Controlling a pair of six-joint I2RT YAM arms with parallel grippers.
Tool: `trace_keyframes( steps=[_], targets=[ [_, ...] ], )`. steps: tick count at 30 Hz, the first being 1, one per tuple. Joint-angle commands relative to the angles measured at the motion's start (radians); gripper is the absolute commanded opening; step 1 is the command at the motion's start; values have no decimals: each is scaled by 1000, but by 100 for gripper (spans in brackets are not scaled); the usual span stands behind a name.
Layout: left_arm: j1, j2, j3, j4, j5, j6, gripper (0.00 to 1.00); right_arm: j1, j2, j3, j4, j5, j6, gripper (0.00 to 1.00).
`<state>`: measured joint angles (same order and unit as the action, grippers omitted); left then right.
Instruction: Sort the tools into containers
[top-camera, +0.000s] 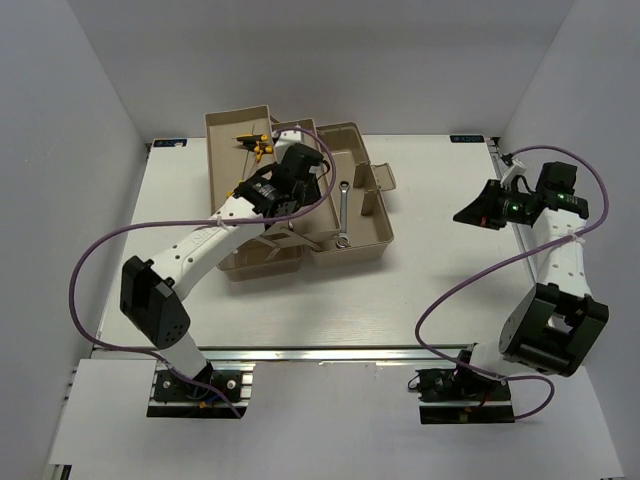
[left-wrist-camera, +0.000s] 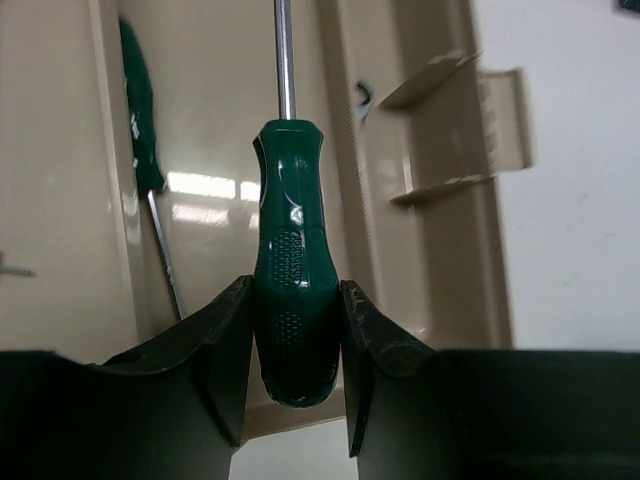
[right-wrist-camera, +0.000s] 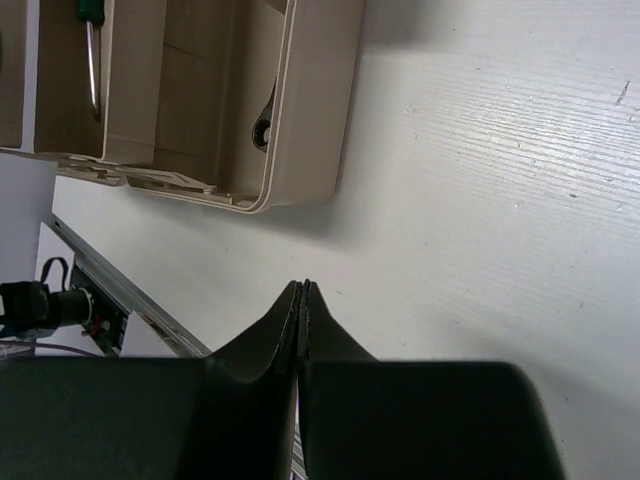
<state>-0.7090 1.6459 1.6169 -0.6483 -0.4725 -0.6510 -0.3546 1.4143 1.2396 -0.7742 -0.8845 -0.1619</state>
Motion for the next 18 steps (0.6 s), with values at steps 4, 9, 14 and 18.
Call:
trace_keyframes(
  steps=[4, 9, 14, 18],
  targets=[
    [-3, -11, -74, 4, -55, -52, 0, 66, -11, 37, 50, 56, 19, 11],
    [11, 3, -77, 7, -43, -50, 47, 162, -8, 60, 50, 108, -34, 30],
    [11, -3, -26, 21, 20, -30, 68, 269, 6, 87, 52, 176, -80, 36],
    [11, -31, 17, 24, 63, -27, 71, 333, 34, 136, 52, 197, -102, 37]
  ],
)
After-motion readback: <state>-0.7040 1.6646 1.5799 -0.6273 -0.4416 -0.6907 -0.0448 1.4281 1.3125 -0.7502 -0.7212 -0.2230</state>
